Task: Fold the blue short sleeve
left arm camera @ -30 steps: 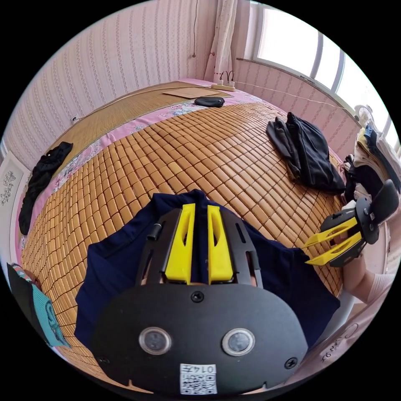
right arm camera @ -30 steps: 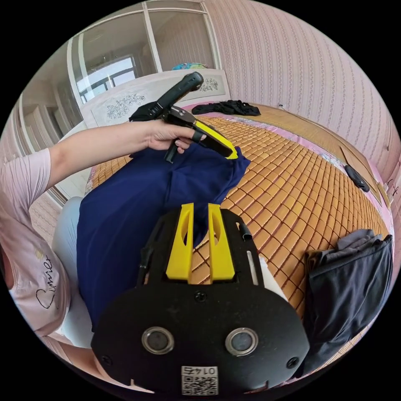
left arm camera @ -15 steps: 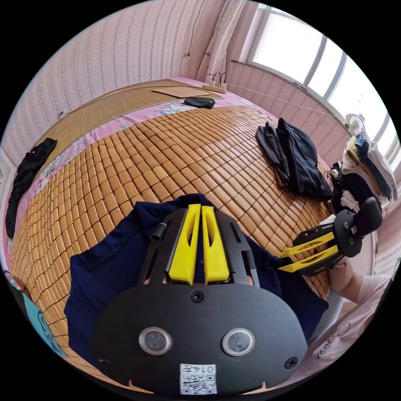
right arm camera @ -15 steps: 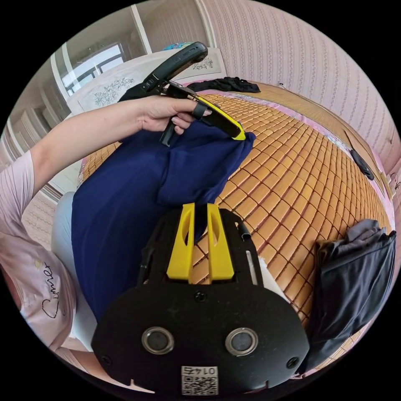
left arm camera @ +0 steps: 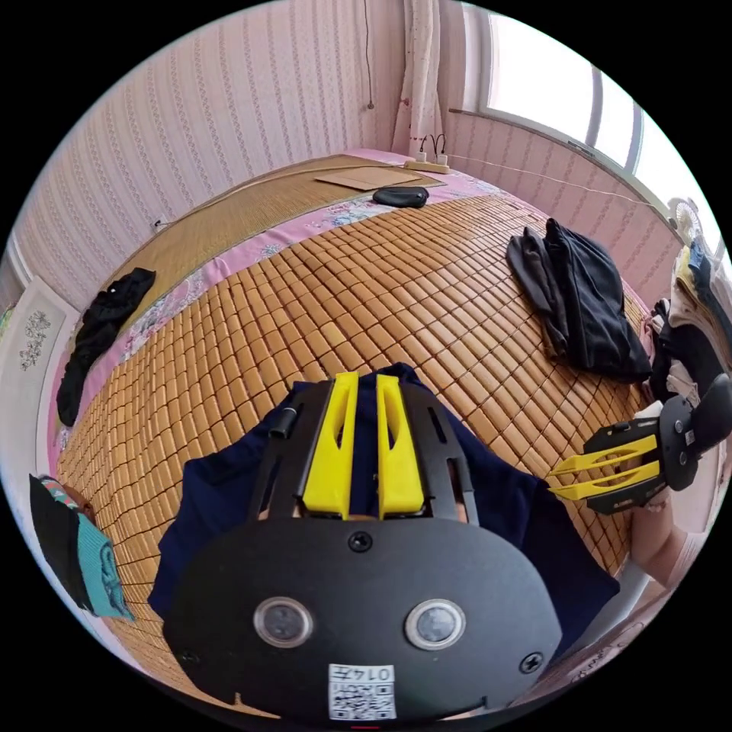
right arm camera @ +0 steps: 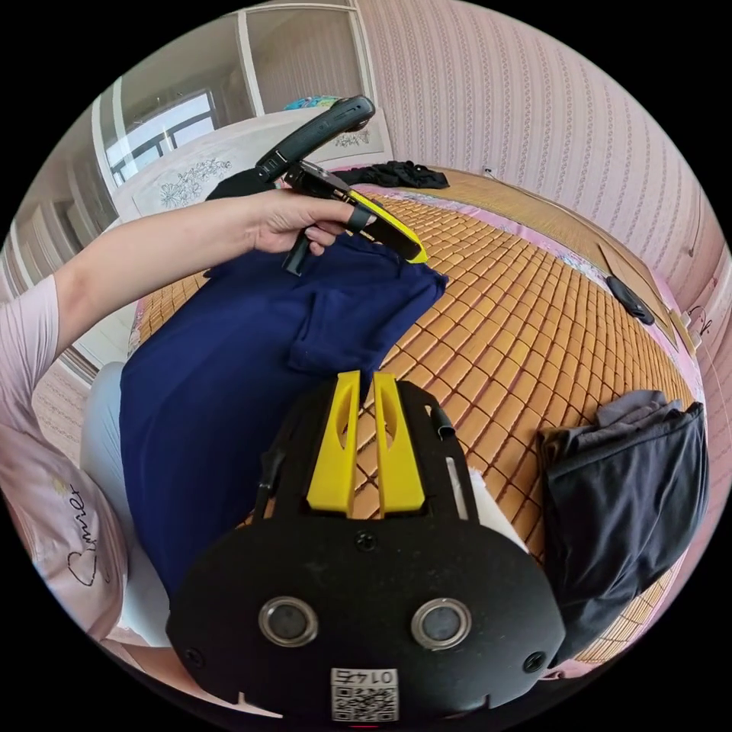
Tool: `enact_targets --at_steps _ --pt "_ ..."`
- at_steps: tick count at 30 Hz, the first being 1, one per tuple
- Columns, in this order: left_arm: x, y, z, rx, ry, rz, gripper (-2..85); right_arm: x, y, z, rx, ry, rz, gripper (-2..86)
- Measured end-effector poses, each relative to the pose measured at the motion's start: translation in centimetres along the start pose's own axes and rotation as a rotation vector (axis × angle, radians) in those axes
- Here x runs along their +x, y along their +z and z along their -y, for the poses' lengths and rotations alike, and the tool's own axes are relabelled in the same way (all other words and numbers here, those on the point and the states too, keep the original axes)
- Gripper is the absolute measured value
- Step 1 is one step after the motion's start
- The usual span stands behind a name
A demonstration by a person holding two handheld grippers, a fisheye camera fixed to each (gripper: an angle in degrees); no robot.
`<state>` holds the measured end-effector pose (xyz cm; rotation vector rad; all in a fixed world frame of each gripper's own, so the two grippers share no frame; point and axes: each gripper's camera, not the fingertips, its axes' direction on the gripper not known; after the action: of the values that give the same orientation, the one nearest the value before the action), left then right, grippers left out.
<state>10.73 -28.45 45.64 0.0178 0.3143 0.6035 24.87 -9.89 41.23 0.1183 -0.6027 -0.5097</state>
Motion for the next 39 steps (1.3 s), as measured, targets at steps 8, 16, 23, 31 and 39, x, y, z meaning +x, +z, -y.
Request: enact_targets --at_steps 8,16,23,31,39 --pt "1.6 -1.6 -7.8 -0.146 0.074 -0.120 3.7 -5.3 2.5 2.5 -0.045 -0.096 0.011 5.9" --pt "1.2 -1.1 -9.5 -0.186 0.026 -0.157 -0.4 -6.1 4.4 3.3 -0.203 -0.109 0.021 0.6" --pt "0.5 -2.9 -10.8 -0.168 -0.009 -0.154 -0.9 -4.6 4.3 3.0 -0.274 -0.118 0.136 -0.8" --pt "0.8 -5.7 -12.3 -0.155 0.029 -0.174 -0.4 -6.1 2.5 2.8 0.060 -0.088 0.023 -0.9" --pt "-0.2 -7.0 -14.5 -0.183 0.058 -0.091 0.0 -6.9 6.9 3.6 -0.144 -0.108 0.112 -0.9"
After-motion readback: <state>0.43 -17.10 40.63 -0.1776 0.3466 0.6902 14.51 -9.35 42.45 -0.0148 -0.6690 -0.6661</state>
